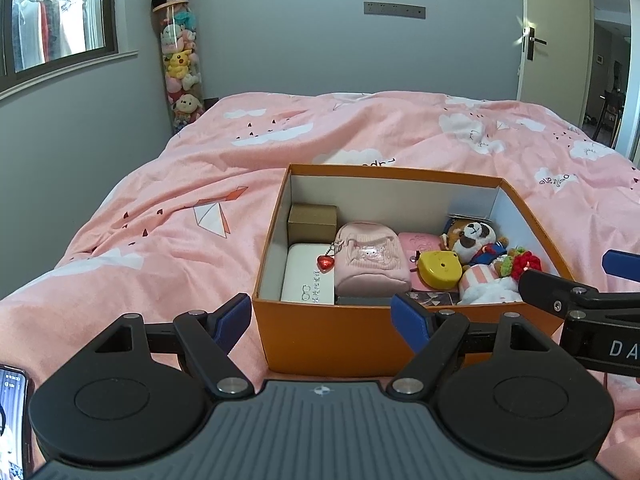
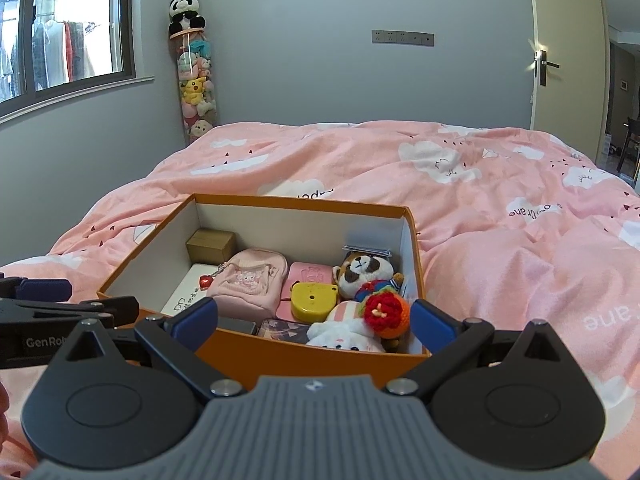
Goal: Organize objects
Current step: 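Open both tools and withdraw them up from the orange box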
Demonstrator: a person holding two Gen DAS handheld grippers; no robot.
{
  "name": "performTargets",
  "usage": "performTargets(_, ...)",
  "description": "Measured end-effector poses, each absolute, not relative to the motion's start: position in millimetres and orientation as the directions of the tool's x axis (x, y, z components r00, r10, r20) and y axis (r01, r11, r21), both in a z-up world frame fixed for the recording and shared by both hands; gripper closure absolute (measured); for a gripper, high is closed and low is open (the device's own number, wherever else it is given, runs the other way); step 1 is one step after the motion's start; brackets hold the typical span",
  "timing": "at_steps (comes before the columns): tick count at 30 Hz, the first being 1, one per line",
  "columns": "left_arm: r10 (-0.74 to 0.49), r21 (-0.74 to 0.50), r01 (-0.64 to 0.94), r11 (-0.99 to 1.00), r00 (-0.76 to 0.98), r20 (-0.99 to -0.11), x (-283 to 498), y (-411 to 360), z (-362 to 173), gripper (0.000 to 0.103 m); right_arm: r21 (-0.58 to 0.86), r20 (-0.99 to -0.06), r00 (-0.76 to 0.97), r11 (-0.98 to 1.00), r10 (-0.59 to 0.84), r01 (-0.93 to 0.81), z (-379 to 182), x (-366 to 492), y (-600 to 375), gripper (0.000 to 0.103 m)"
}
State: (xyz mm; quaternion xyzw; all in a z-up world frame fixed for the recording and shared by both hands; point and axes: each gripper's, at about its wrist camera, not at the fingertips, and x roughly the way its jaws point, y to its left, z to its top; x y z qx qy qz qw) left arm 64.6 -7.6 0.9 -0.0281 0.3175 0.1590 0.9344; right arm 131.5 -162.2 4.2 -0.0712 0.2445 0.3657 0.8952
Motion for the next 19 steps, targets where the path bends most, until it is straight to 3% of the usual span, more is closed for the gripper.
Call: performTargets(19, 0.276, 0.045, -0.313, 0.949, 0.75, -0.601, 61.7, -6.6, 3.0, 0.01, 0.044, -0.48, 0.617, 0.719, 0.624, -0.693, 8.4, 125.2, -163.9, 0.001)
